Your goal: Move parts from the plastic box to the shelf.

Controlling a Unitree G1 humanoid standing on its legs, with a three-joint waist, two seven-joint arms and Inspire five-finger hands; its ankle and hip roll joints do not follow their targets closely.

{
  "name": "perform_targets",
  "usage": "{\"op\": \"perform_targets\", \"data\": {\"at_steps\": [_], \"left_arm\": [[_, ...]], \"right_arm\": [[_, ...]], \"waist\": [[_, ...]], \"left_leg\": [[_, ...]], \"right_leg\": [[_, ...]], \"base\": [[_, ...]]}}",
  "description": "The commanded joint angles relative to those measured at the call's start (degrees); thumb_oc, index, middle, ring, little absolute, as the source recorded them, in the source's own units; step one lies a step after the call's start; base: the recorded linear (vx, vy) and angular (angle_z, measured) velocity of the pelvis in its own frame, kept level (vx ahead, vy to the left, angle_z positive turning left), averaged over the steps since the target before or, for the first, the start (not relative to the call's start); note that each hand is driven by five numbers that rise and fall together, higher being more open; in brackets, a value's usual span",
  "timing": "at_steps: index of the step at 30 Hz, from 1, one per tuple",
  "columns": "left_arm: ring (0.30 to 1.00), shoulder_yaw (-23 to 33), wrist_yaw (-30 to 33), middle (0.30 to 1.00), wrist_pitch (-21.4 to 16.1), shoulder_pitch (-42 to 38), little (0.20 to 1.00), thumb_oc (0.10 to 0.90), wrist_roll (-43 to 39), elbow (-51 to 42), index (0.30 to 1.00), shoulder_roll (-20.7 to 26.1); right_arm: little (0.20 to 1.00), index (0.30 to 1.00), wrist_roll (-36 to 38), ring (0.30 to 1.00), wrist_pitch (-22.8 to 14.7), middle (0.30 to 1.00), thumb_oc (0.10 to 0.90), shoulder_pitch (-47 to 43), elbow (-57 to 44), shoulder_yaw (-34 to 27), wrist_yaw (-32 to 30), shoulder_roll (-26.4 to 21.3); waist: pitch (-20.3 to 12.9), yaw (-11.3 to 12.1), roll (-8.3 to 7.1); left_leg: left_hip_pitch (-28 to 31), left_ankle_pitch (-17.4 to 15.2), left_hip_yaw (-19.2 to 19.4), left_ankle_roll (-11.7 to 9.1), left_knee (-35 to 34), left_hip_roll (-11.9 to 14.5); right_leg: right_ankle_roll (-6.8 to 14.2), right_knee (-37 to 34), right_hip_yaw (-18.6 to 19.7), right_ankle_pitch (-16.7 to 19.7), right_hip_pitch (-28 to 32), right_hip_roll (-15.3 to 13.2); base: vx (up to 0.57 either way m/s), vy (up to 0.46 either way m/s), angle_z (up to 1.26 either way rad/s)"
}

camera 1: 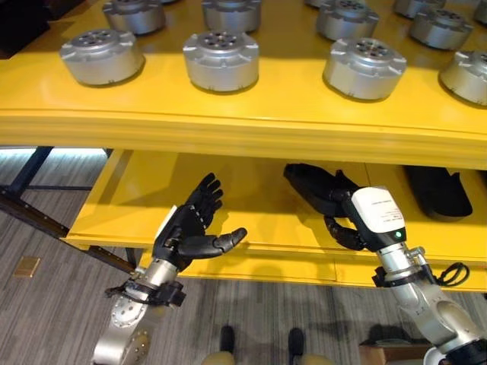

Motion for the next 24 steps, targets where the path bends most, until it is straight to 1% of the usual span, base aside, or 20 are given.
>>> {"op": "perform_targets", "data": {"at_steps": [1,4,5,7,9,15,17,22,24], "left_arm": [[1.000,1.65,-0.05,1.000,-8.59,-3.43,1.000,0.900,-2.17,-4.48,1.000,0.45],[1.000,1.84,0.20,1.000,-8.59,-3.55,1.000,0.900,-1.98,-4.44,1.000,0.37],[1.000,1.87,-0.03,1.000,-8.37,-3.71,1.000,0.900,-1.82,-4.31,1.000,0.21],[1.000,1.63,-0.30,1.000,-8.27,-3.81,1.000,0.900,-1.19,-4.29,1.000,0.08],[1.000,1.53,-0.29,1.000,-8.21,-3.94,1.000,0.900,-1.03,-4.18,1.000,-0.11],[1.000,1.25,-0.69,1.000,-7.70,-4.44,1.000,0.900,-1.07,-3.86,1.000,-0.66],[1.000,0.85,-1.00,1.000,-7.73,-5.26,1.000,0.900,-0.54,-3.58,1.000,-0.90],[1.000,0.28,-1.75,1.000,-6.67,-6.23,1.000,0.900,0.04,-3.11,1.000,-1.39],[1.000,-0.24,-1.80,1.000,-6.18,-6.71,1.000,0.900,0.00,-3.03,1.000,-1.44]], "right_arm": [[0.300,0.300,2.47,0.300,-0.27,0.300,0.400,-9.22,0.32,1.22,-3.33,-0.82],[0.300,0.300,2.65,0.300,0.19,0.300,0.400,-9.90,2.62,2.18,-3.43,-0.09],[0.300,0.300,3.38,0.300,1.64,0.300,0.400,-10.06,4.09,2.75,-3.68,0.65],[0.300,0.300,3.55,0.300,3.19,0.300,0.400,-10.58,6.62,3.51,-4.07,2.12],[0.300,0.300,3.59,0.300,2.89,0.300,0.400,-10.77,8.45,3.75,-4.28,3.06],[0.300,0.300,3.37,0.300,3.21,0.300,0.400,-11.88,11.34,5.71,-2.01,5.26],[0.300,0.300,2.87,0.300,4.02,0.300,0.400,-12.96,13.78,7.21,-0.69,6.47],[0.300,0.300,3.29,0.300,6.46,0.300,0.400,-14.37,19.50,9.30,-1.21,8.52],[0.300,0.300,3.44,0.300,6.55,0.300,0.400,-15.29,22.88,9.95,-1.78,9.13]], "waist": [[-4.55,0.85,-0.79],[-4.54,1.02,-0.65],[-4.57,1.12,-0.60],[-4.56,1.20,-0.42],[-4.56,1.20,-0.29],[-4.77,1.47,-0.05],[-4.80,1.64,-0.07],[-4.74,2.30,0.00],[-4.50,2.67,0.26]], "left_leg": [[2.95,-5.89,2.68,0.84,-0.33,-0.38],[3.12,-5.83,2.54,0.73,-0.40,-0.31],[3.31,-5.85,2.46,0.70,-0.40,-0.27],[3.55,-5.83,2.24,0.67,-0.40,-0.17],[3.70,-5.82,2.15,0.60,-0.42,-0.15],[3.96,-5.90,1.91,0.52,-0.42,-0.28],[4.05,-5.96,1.77,0.53,-0.42,-0.38],[4.21,-6.02,1.24,0.67,-0.41,-0.62],[4.07,-6.04,1.00,0.73,-0.29,-0.66]], "right_leg": [[2.10,0.44,-1.99,-3.39,1.95,-2.67],[1.96,0.42,-2.27,-3.48,2.22,-2.64],[1.92,0.44,-2.40,-3.58,2.49,-2.64],[1.77,0.56,-2.61,-3.74,2.67,-2.63],[1.71,0.51,-2.68,-3.76,2.81,-2.66],[1.77,0.36,-2.89,-3.74,3.13,-2.79],[1.83,0.41,-2.89,-3.71,3.18,-2.97],[1.96,0.69,-3.16,-3.70,3.40,-3.36],[1.93,0.91,-3.33,-3.75,3.23,-3.53]], "base": [[0.00,-0.026,0.05],[0.00,0.000,0.00],[0.02,-0.022,0.04],[0.02,-0.015,0.04],[0.00,0.000,0.00],[0.00,0.000,0.00],[0.00,0.000,0.00],[0.00,-0.008,0.03],[-0.03,-0.027,0.06]]}}
